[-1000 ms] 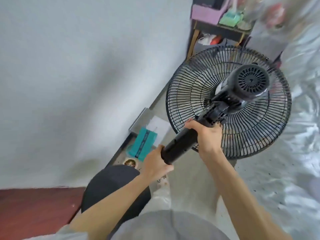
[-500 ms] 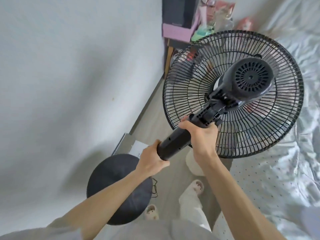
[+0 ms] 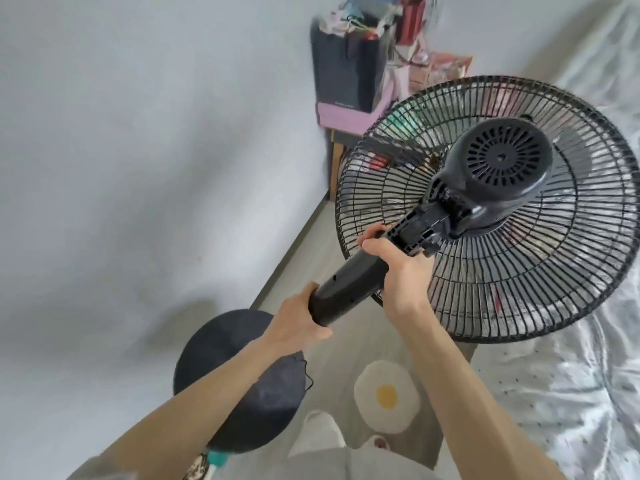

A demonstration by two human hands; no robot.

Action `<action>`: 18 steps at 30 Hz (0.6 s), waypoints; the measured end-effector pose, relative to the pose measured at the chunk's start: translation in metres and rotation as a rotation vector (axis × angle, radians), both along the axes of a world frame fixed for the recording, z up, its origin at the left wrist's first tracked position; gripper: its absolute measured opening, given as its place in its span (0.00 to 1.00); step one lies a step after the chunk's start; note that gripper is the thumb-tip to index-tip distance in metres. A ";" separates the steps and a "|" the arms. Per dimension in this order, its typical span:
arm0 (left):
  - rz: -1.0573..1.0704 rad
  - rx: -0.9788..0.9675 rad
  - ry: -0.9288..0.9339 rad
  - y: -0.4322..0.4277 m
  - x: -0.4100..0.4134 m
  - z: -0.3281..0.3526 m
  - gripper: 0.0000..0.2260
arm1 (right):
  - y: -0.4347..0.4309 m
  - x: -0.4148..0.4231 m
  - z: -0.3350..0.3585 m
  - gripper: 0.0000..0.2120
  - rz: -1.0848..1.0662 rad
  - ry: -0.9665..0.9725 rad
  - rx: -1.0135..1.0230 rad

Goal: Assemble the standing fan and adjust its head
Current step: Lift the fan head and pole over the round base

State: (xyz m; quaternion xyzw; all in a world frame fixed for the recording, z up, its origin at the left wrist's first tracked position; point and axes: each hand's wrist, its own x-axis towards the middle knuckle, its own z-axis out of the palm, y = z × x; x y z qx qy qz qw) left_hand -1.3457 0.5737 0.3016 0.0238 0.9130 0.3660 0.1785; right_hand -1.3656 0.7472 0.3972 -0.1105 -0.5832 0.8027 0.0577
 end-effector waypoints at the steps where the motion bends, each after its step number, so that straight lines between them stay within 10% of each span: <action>1: -0.018 0.001 -0.009 0.004 -0.008 0.001 0.21 | 0.005 -0.006 0.001 0.07 -0.004 0.027 0.006; 18: -0.221 0.013 0.002 0.024 -0.266 -0.030 0.19 | 0.015 -0.249 -0.006 0.09 -0.106 0.026 0.127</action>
